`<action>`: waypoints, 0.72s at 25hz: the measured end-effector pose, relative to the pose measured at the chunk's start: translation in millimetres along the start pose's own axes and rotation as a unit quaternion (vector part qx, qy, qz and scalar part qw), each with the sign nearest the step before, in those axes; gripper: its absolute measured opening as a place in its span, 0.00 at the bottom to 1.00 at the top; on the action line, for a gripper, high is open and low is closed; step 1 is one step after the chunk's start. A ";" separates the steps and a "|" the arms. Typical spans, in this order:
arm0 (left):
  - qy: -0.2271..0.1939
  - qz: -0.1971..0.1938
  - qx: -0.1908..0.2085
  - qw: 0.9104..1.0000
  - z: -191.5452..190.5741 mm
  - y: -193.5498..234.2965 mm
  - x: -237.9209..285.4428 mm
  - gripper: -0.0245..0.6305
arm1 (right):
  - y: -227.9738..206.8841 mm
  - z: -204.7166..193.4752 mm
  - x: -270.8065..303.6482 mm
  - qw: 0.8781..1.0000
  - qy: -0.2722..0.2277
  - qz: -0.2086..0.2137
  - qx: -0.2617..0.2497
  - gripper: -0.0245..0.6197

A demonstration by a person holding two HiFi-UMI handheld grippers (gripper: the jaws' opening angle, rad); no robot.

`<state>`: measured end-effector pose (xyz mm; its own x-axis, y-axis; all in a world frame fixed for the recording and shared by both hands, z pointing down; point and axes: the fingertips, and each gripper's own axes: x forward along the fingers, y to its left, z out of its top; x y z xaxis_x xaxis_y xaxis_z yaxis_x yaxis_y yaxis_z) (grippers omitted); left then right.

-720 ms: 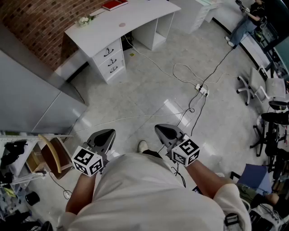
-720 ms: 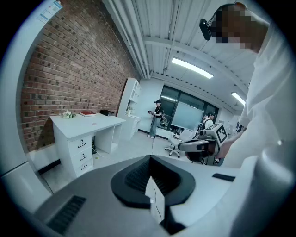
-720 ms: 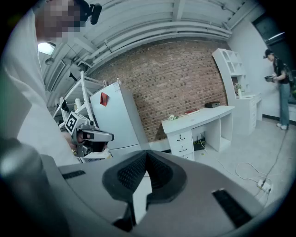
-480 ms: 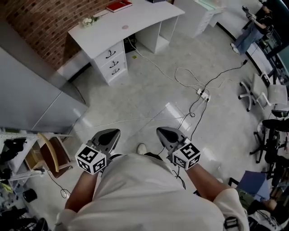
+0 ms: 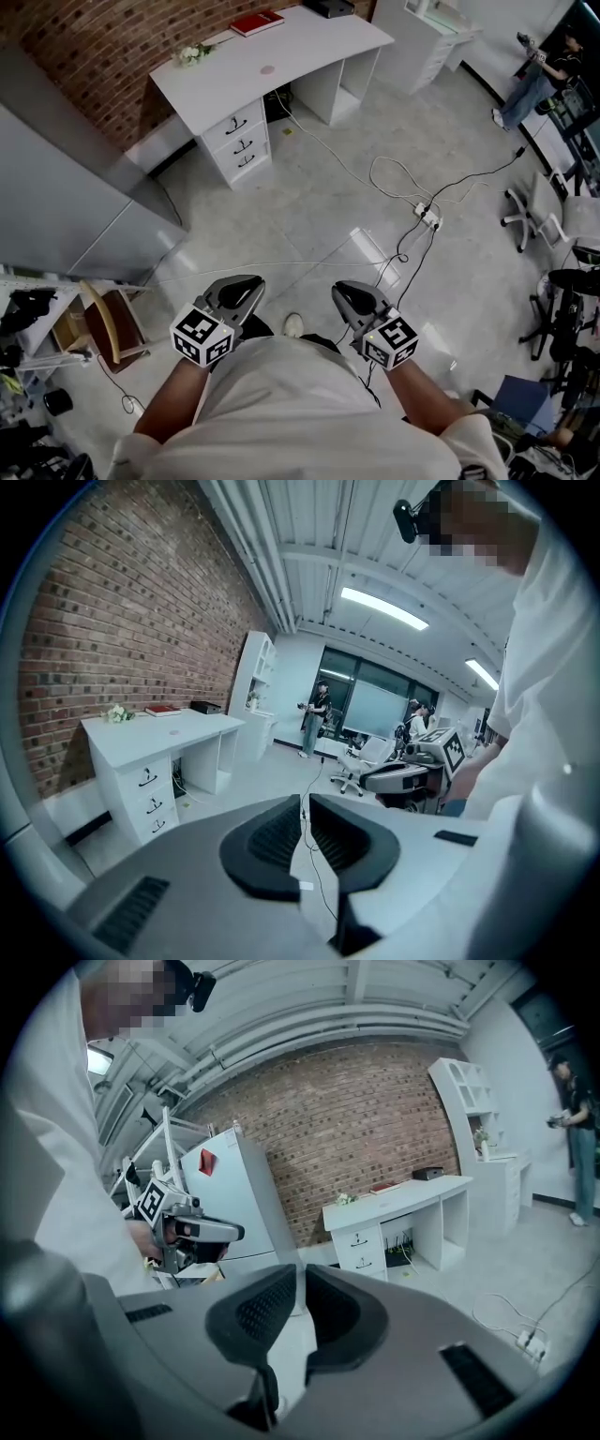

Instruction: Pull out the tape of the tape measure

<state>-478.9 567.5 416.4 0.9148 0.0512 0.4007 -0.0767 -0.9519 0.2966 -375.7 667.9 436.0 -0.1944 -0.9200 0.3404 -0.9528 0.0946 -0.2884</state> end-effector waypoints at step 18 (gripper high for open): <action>-0.017 -0.001 -0.016 1.000 59.3 155.8 64.3 0.17 | -103.8 64.5 105.6 0.997 0.010 -0.077 -0.021 0.17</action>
<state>-408.5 404.6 437.0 0.9281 0.0414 0.3699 -0.0876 -0.9416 0.3251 -282.3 536.3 444.1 -0.0483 -0.9174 0.3951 -0.9808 -0.0313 -0.1927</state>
